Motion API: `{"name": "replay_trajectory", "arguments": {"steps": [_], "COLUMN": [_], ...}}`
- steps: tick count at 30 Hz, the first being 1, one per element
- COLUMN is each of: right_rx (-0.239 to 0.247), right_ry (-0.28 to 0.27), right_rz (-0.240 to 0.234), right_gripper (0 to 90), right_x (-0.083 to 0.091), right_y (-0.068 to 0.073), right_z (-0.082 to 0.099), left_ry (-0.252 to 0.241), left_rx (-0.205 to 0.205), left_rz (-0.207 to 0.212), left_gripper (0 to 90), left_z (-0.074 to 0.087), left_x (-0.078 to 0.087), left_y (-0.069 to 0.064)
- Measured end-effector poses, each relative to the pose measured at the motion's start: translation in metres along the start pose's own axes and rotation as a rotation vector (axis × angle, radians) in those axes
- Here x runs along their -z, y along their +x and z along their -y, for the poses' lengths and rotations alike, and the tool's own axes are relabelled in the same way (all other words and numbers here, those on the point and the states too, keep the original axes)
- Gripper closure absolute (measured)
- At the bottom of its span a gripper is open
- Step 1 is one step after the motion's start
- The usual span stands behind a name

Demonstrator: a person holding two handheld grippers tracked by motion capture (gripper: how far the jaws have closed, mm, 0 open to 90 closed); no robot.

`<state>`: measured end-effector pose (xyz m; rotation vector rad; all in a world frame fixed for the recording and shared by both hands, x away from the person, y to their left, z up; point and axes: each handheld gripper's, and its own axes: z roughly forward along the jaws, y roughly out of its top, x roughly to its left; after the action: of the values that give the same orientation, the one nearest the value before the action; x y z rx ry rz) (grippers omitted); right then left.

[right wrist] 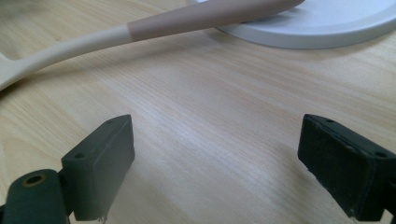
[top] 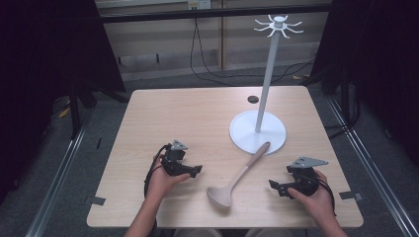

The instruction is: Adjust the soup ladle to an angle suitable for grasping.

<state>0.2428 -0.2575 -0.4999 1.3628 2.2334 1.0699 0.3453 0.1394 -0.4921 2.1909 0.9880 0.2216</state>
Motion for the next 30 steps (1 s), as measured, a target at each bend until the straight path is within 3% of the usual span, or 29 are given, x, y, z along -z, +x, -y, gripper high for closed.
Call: {"name": "replay_trajectory", "arguments": {"steps": [6, 7, 17, 23, 25, 30], "right_rx": [-0.007, -0.004, 0.083, 0.095, 0.099, 0.1], "right_ry": [-0.01, -0.009, -0.03, -0.03, -0.033, -0.036], "right_rz": [-0.019, -0.024, -0.095, -0.115, -0.115, -0.118], "right_gripper": [11.9, 12.6, 20.7, 23.8, 23.7, 24.6], "right_x": [-0.003, -0.003, -0.017, -0.025, -0.026, -0.027], "right_y": [0.001, 0.002, 0.021, 0.025, 0.025, 0.026], "right_z": [-0.004, -0.005, -0.02, -0.026, -0.028, -0.03], "left_ry": [0.002, -0.009, -0.01, -0.014, -0.007, -0.009], "left_rx": [-0.016, -0.001, 0.0, 0.001, -0.027, -0.046], "left_rz": [0.012, 0.014, -0.005, 0.016, 0.025, 0.054], "left_gripper": [11.8, 11.9, 11.9, 11.9, 11.9, 12.1], "left_z": [0.001, 0.002, 0.01, 0.011, 0.009, 0.004], "left_x": [0.004, 0.004, 0.014, 0.02, 0.021, 0.022], "left_y": [-0.002, -0.003, -0.004, -0.007, -0.011, -0.021]}}
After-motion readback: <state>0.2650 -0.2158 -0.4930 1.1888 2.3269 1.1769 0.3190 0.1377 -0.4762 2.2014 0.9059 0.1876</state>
